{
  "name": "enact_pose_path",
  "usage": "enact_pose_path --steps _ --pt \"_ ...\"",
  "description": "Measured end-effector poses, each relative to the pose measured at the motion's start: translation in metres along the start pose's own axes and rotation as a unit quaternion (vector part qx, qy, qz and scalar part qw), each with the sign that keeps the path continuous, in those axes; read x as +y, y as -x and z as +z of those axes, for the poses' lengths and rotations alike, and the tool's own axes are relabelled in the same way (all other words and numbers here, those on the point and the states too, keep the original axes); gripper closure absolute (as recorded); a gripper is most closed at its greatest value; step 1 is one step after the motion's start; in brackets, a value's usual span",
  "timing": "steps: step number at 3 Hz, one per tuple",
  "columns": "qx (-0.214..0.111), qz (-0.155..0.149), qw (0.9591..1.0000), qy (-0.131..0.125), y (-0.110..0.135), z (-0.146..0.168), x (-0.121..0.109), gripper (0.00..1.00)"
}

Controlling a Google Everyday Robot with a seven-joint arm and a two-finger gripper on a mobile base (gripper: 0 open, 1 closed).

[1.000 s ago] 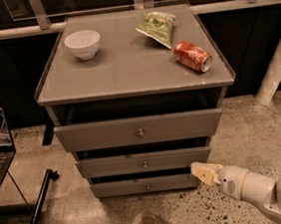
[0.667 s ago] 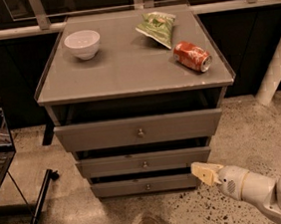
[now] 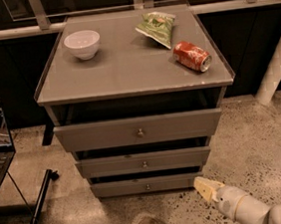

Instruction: Open bottom drawer

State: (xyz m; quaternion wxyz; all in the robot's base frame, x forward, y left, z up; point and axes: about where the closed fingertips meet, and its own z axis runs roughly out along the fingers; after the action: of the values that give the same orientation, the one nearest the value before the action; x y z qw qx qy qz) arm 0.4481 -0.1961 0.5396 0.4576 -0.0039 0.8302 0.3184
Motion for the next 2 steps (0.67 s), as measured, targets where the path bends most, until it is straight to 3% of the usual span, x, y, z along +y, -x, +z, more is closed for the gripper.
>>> enact_pose_path --steps 1,2 --pt "-0.014 0.020 0.9982 -0.055 -0.054 0.018 -0.055 1.00" --pt "-0.008 0.074 0.9942 -0.077 -0.103 0.036 -0.105 1.00"
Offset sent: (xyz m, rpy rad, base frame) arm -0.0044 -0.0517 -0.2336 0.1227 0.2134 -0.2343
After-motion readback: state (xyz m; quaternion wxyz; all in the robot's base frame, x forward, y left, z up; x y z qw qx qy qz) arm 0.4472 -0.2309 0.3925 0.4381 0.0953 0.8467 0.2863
